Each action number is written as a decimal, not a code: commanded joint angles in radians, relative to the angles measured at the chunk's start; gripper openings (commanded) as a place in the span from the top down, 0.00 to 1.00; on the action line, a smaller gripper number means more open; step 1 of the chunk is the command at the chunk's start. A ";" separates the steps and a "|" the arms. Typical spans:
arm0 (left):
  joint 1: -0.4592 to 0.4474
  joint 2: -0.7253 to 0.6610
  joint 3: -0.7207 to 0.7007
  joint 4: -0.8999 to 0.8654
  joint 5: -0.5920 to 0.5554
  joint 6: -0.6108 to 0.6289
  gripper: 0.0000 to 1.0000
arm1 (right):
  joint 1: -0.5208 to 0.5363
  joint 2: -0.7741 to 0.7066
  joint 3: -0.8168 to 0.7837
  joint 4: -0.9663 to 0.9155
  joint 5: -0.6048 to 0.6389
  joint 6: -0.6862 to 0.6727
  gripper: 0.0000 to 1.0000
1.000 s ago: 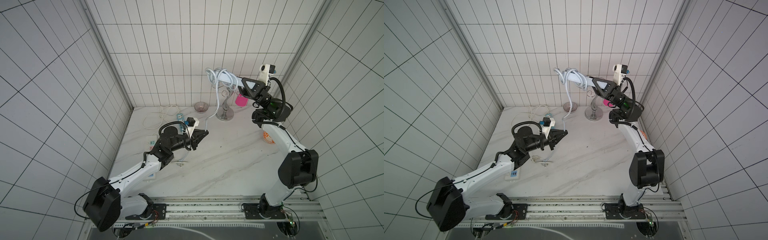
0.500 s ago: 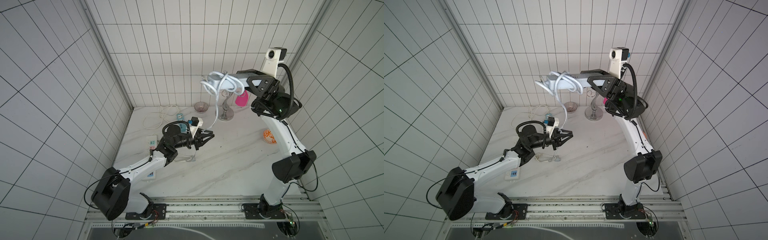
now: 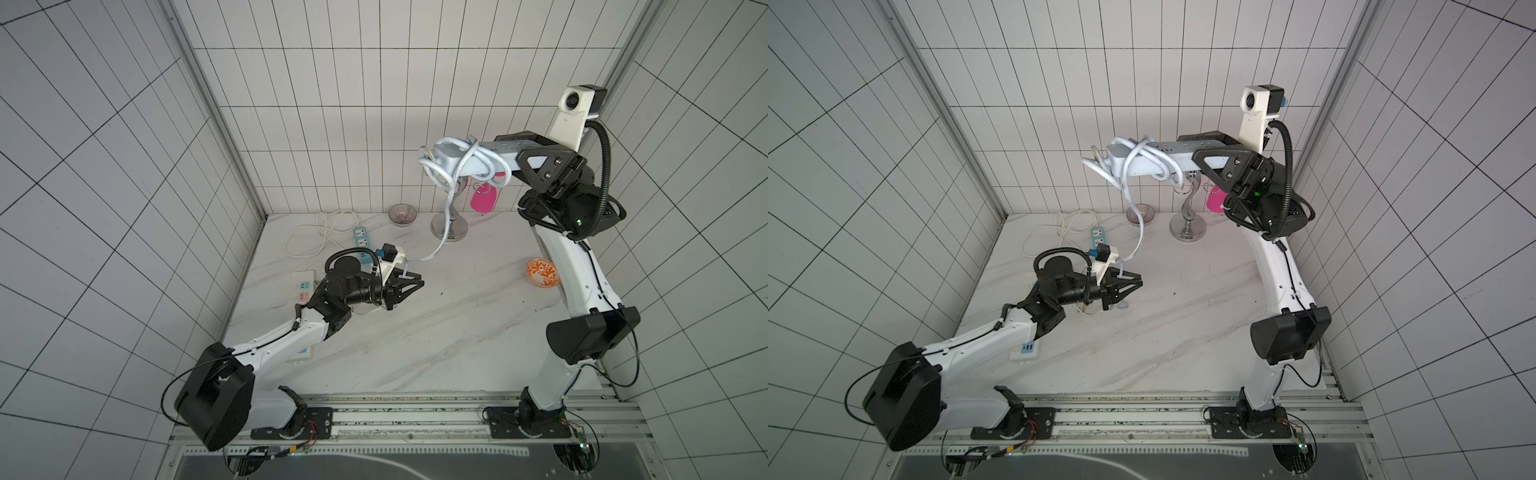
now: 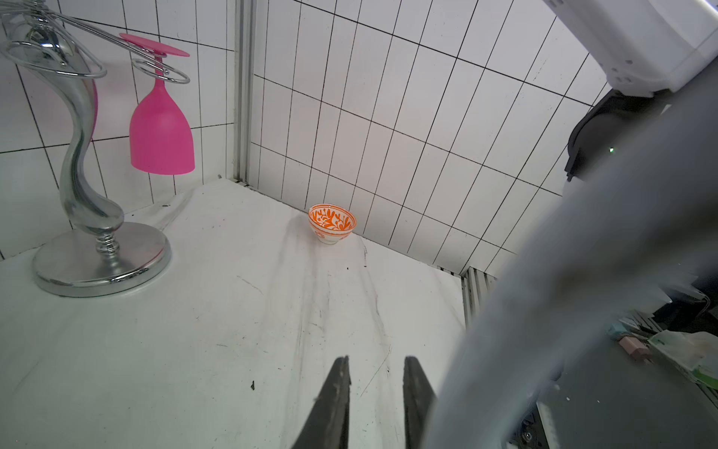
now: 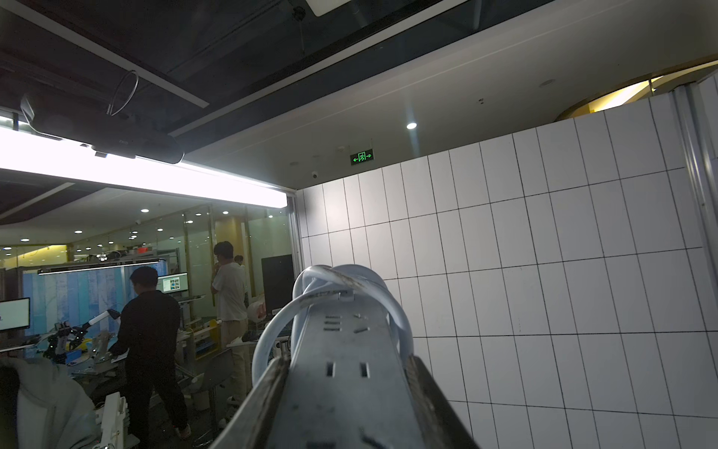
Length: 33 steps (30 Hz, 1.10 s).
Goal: Wrap the cord around the power strip
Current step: Wrap the power cord around the power strip.
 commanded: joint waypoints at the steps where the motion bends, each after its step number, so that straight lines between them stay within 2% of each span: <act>1: 0.004 -0.040 -0.025 -0.051 -0.035 0.033 0.76 | -0.043 0.006 0.152 0.264 0.135 0.134 1.00; 7: 0.003 -0.043 -0.011 -0.112 0.010 0.040 0.76 | -0.109 0.026 0.198 0.265 0.180 0.161 1.00; 10: 0.003 -0.043 -0.002 -0.145 0.077 0.044 0.86 | -0.120 0.031 0.198 0.266 0.180 0.164 1.00; 13: 0.003 -0.067 0.020 -0.269 0.087 0.083 0.98 | -0.132 0.031 0.192 0.266 0.169 0.165 1.00; 17: 0.006 -0.135 0.043 -0.500 -0.075 0.178 1.00 | -0.143 0.027 0.188 0.266 0.155 0.168 1.00; 19: 0.014 -0.160 0.028 -0.520 -0.175 0.188 1.00 | -0.141 0.019 0.188 0.266 0.148 0.168 1.00; 21: 0.038 -0.165 0.044 -0.565 -0.197 0.211 1.00 | -0.142 0.011 0.182 0.266 0.135 0.168 1.00; 24: 0.078 -0.130 0.139 -0.705 -0.204 0.253 1.00 | -0.142 -0.007 0.146 0.266 0.101 0.160 1.00; 26: 0.094 -0.110 0.206 -0.801 -0.266 0.286 1.00 | -0.139 -0.016 0.119 0.267 0.062 0.154 1.00; 31: 0.101 -0.113 0.248 -0.836 -0.466 0.311 1.00 | -0.079 -0.019 0.050 0.267 -0.025 0.117 1.00; 33: 0.113 -0.125 0.241 -0.804 -0.501 0.301 1.00 | -0.064 -0.064 -0.059 0.258 -0.034 0.051 1.00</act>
